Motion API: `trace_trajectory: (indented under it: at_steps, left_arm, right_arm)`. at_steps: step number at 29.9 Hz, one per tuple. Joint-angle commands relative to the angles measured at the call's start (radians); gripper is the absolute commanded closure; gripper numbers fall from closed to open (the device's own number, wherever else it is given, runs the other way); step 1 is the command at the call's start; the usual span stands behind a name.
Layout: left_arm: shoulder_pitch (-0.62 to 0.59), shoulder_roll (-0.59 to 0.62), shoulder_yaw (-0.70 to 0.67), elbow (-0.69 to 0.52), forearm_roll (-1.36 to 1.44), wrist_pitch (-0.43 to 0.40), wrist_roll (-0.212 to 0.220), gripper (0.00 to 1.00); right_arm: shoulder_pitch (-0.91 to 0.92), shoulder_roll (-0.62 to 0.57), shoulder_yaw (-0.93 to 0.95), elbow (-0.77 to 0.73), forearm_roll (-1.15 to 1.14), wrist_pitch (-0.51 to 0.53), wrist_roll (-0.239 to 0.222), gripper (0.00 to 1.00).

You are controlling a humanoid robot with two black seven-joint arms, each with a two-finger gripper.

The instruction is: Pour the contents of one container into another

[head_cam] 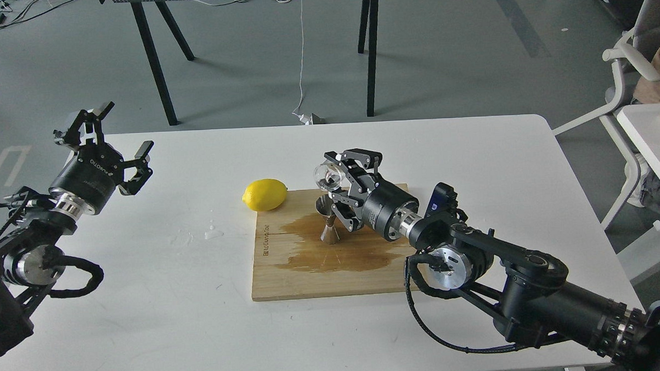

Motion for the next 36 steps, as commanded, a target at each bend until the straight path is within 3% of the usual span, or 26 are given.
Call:
trace_trajectory:
  at_steps: [1, 36]
  left_arm:
    - [0.001, -0.002, 0.0, 0.014, 0.0, 0.0, 0.0, 0.01]
    - [0.001, -0.031, 0.001, 0.031, 0.002, 0.0, 0.0, 0.01]
  right_arm:
    - [0.007, -0.002, -0.007, 0.0, -0.029, -0.002, 0.0, 0.59]
    - [0.108, -0.108, -0.142, 0.012, -0.137, -0.002, -0.008, 0.59]
